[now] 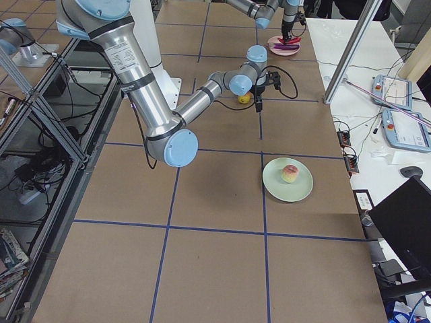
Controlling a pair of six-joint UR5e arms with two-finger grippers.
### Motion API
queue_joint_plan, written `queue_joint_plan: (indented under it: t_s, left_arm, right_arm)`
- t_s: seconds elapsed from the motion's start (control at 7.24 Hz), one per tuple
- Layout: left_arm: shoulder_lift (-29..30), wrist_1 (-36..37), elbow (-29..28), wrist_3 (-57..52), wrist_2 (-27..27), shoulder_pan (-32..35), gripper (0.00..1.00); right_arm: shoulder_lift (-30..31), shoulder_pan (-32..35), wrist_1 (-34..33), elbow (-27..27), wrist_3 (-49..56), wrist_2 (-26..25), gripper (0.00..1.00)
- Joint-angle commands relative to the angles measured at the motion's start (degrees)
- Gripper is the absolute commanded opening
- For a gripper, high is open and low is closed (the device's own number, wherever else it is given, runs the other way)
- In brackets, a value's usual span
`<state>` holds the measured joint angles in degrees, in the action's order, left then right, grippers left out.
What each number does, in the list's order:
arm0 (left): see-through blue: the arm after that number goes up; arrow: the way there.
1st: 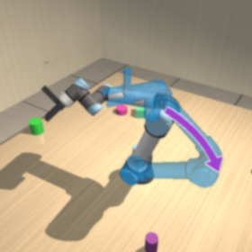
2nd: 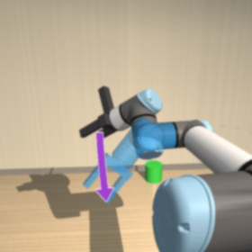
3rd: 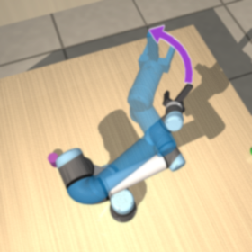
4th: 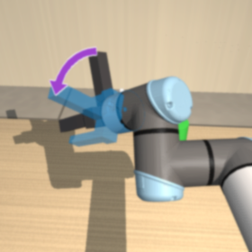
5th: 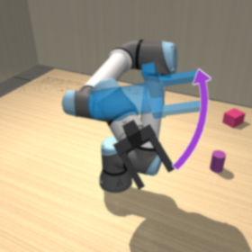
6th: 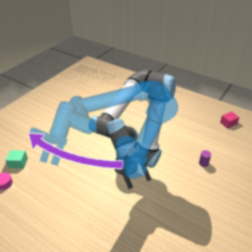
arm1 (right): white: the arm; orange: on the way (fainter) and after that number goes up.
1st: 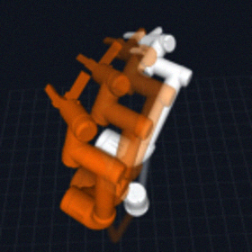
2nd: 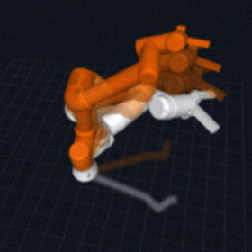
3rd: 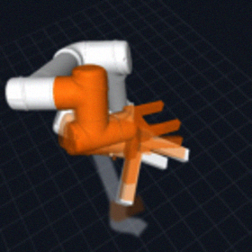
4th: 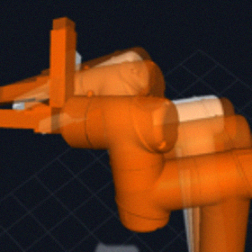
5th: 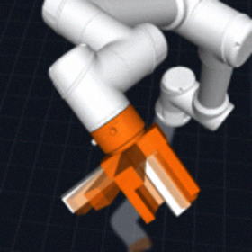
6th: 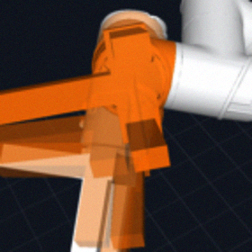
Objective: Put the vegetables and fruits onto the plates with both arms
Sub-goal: 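Carry the chili pepper with the left gripper onto the pink plate, then reach the right gripper to the pomegranate and grasp it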
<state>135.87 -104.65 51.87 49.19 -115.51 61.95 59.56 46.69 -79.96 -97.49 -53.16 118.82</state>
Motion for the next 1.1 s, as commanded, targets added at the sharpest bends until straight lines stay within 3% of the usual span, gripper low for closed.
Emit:
queue_joint_plan:
  t_s: [0.0,0.28,0.41,0.55,0.97]
  left_arm:
    - [-0.52,-4.04,-0.81,-0.58,0.38,-1.13,1.00]
    - [-0.87,-4.24,1.64,-0.49,-0.67,-0.78,1.00]
    - [-3.66,-4.33,5.40,-0.49,-4.77,-0.69,1.00]
    - [-6.04,-4.33,9.00,-0.49,-6.20,-0.52,1.00]
    - [-9.31,-4.42,15.44,-0.58,-6.57,-0.51,1.00]
  right_arm:
    - [-0.06,-0.98,-0.55,-2.34,-1.94,0.10,1.00]
    - [-2.41,-3.42,-3.60,-2.36,-5.79,-0.25,1.00]
    - [-7.21,-6.05,-9.72,-1.57,-6.25,-3.47,1.00]
    - [-12.22,-7.99,-13.08,1.57,-8.25,-6.64,1.00]
    - [-24.55,-13.19,-13.03,18.42,-10.64,-12.19,1.00]
